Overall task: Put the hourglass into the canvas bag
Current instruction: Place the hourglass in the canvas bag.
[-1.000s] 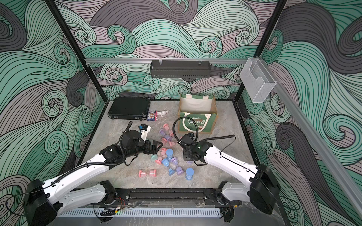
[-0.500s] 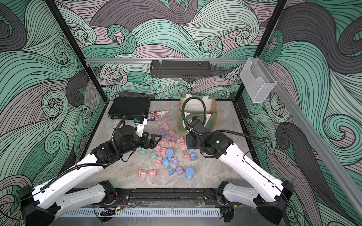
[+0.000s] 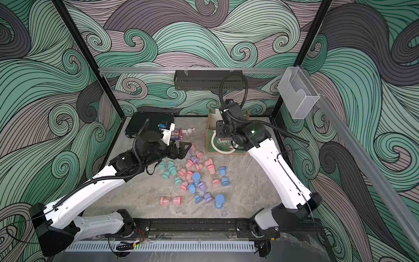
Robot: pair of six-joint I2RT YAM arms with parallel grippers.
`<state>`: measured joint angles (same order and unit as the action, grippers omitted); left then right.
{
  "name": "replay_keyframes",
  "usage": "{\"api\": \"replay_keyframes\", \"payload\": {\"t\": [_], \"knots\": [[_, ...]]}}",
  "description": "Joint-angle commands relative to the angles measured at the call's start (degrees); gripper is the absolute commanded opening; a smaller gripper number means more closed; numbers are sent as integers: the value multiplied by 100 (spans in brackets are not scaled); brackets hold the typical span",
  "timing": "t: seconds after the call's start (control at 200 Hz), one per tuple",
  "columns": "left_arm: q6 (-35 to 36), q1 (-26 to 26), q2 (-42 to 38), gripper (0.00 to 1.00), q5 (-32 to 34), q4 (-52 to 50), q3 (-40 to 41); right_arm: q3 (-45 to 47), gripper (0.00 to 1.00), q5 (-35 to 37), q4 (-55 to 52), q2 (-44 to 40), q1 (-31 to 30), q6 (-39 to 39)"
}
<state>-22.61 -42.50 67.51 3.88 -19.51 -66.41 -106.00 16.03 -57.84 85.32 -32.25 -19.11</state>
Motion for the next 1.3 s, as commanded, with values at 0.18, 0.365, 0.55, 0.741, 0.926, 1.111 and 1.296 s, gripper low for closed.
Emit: {"api": "replay_keyframes", "payload": {"t": [0.18, 0.365, 0.55, 0.741, 0.926, 1.111, 1.296], "knots": [[161, 151, 529, 99, 227, 131, -500, -1399, 24, -306, 192, 1420, 637, 386], [-12, 375, 920, 99, 229, 142, -721, -1703, 23, -522, 188, 2199, 801, 258], [-80, 545, 1138, 99, 67, 274, -732, -1932, 22, -729, 186, 2846, 875, 283], [-153, 669, 1232, 98, -32, 464, -637, -2002, 22, -1076, 186, 3449, 1043, 256], [-190, 767, 1343, 98, -120, 476, -629, -2109, 22, -1384, 187, 3866, 1151, 233], [-209, 798, 1354, 99, -124, 499, -596, -2136, 26, -1396, 211, 4222, 1176, 251], [-200, 831, 1362, 99, -133, 501, -578, -2130, 34, -1395, 267, 4325, 1212, 246]]}}
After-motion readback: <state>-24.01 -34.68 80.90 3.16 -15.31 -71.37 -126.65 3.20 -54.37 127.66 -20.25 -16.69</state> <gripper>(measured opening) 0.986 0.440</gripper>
